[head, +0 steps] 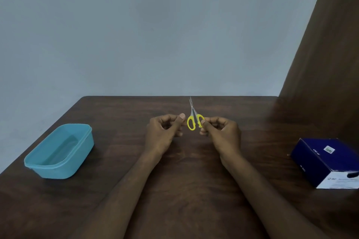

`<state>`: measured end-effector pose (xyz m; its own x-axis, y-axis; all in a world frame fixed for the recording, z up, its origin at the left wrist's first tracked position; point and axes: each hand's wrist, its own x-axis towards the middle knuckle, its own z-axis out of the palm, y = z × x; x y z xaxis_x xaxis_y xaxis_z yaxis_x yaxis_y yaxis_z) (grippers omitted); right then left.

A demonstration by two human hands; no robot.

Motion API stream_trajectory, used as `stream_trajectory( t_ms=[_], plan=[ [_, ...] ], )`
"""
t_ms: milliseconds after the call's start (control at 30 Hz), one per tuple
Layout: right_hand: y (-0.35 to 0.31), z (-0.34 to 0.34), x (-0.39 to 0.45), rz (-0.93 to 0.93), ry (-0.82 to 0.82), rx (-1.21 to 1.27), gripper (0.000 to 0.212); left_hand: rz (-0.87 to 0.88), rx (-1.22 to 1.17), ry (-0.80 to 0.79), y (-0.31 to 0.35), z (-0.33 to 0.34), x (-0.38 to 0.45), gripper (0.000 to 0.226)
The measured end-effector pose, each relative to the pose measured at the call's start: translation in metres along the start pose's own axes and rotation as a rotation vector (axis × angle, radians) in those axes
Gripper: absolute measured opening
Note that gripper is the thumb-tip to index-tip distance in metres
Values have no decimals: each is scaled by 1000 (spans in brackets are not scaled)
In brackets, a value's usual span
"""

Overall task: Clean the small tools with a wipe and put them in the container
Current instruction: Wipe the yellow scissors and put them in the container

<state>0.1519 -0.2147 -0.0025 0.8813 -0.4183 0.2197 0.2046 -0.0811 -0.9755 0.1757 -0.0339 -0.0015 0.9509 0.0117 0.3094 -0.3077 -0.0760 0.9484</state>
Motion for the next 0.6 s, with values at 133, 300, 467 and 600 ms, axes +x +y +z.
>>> stream_trajectory(
  t_ms=[133, 300, 467, 600],
  plan=[
    [1, 4, -5, -16, -35, -12, 5, -4, 89, -4, -1, 0, -1, 7],
    [0, 3, -8, -16, -70, -19, 4, 24, 182, 30, -1, -1, -3, 8],
    [2, 9, -11, -56, -46, -8, 11, 212, 472, 164, -3, 2, -5, 5],
    [2, 11, -17, -24, -118, 3, 20, 247, 555, 233, -2, -8, -9, 6]
  ],
)
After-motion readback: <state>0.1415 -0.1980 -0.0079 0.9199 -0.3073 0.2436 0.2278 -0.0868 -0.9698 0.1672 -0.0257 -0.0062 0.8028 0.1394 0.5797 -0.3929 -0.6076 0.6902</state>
